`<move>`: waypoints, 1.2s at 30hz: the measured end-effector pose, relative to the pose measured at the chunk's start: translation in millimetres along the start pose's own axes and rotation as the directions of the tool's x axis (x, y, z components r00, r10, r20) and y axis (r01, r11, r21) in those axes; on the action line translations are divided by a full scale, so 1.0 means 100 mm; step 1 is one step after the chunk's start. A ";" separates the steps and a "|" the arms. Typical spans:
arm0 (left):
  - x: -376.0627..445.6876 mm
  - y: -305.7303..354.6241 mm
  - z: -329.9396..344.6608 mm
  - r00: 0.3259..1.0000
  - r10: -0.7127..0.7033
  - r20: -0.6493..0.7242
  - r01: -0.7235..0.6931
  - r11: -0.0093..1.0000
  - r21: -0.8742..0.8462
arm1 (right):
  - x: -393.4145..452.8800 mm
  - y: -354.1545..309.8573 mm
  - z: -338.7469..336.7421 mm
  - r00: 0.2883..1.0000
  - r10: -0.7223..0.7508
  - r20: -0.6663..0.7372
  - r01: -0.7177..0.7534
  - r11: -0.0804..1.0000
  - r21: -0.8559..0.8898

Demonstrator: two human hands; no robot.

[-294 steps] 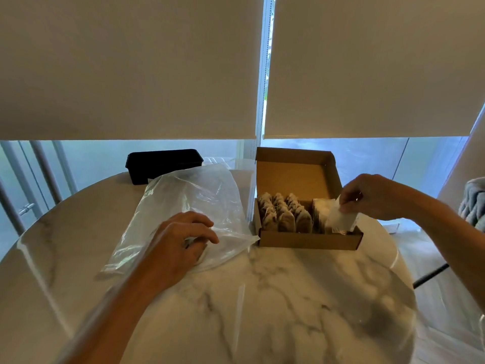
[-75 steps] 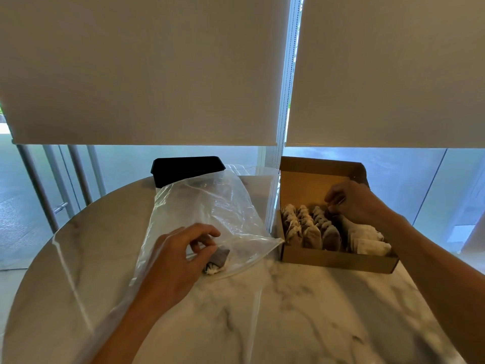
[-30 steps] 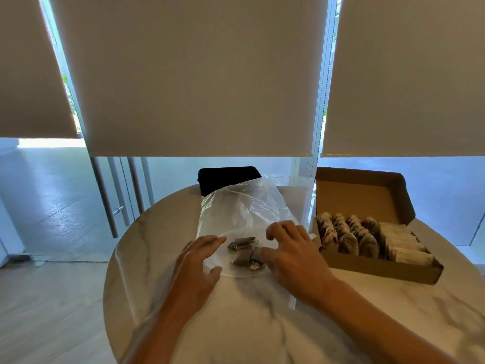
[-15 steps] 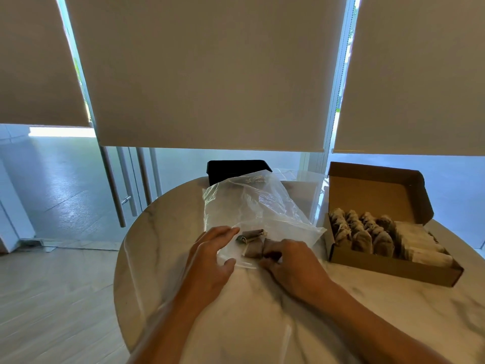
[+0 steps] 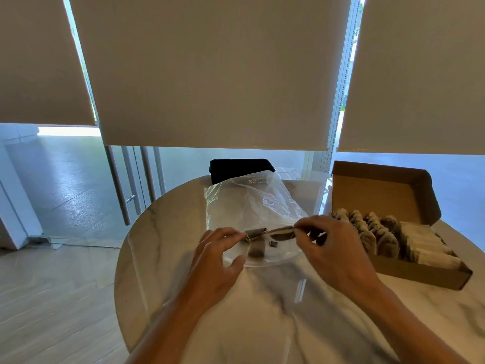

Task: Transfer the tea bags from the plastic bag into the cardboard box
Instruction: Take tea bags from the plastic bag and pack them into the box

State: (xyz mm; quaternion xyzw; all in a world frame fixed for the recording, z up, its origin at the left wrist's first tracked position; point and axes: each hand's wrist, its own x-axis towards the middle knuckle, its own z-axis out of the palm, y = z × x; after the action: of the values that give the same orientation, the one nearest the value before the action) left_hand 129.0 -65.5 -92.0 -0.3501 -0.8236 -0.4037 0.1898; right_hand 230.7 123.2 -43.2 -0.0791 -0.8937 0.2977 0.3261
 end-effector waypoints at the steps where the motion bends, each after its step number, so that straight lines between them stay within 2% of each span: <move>1: 0.01 0.02 0.00 0.999 0.011 -0.030 -0.011 1.000 -0.007 | 0.00 0.02 -0.05 1.000 0.027 0.005 -0.027 0.998 0.058; 3: 0.06 0.09 0.01 0.995 0.038 -0.093 -0.041 0.999 -0.027 | 0.02 0.06 -0.12 0.998 0.059 0.013 -0.061 0.985 0.159; 5: 0.14 0.21 0.00 0.994 0.059 -0.097 -0.067 0.994 -0.087 | 0.03 0.08 -0.16 0.999 0.049 0.024 -0.053 0.977 0.207; 7: 0.25 0.34 0.02 0.997 0.078 -0.010 -0.078 0.985 -0.156 | 0.04 0.09 -0.18 0.999 0.030 0.026 -0.036 0.973 0.230; 10: 0.41 0.48 0.11 0.981 0.139 0.137 -0.119 0.982 -0.146 | 0.04 0.10 -0.18 1.000 0.017 0.000 -0.017 0.959 0.283; 12: 0.48 0.53 0.17 0.979 0.157 0.127 -0.133 0.975 -0.178 | 0.05 0.11 -0.20 1.000 0.026 0.007 -0.026 0.926 0.375; 14: 0.51 0.56 0.20 0.988 0.130 0.090 -0.105 0.966 -0.234 | 0.05 0.14 -0.21 0.996 0.022 0.089 -0.057 0.906 0.419; 17: 0.52 0.55 0.23 0.992 0.088 0.086 -0.055 0.944 -0.325 | 0.03 0.18 -0.12 0.960 0.020 0.278 -0.106 0.949 0.297; 20: 0.49 0.53 0.24 0.993 0.079 0.083 -0.040 0.919 -0.392 | 0.00 0.21 0.02 0.930 0.029 0.365 -0.114 0.970 0.214; 28: 0.50 0.44 0.17 0.984 -0.166 -0.062 0.092 0.775 -0.625 | 0.03 0.35 -0.06 0.897 0.134 0.422 -0.179 0.981 0.069; 31: 0.51 0.42 0.16 0.981 -0.182 -0.066 0.104 0.783 -0.614 | 0.07 0.38 -0.13 0.897 0.158 0.413 -0.195 0.980 0.049; 36: 0.50 0.41 0.18 0.986 -0.155 -0.068 0.088 0.811 -0.578 | 0.10 0.39 -0.26 0.882 0.216 0.419 -0.319 0.928 0.191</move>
State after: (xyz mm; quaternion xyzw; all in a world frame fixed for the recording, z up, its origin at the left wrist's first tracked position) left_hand 123.8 -12.2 -51.7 -0.3145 -0.6728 -0.6628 0.0954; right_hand 237.0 170.6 -45.0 -0.0991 -0.8752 0.4619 0.1039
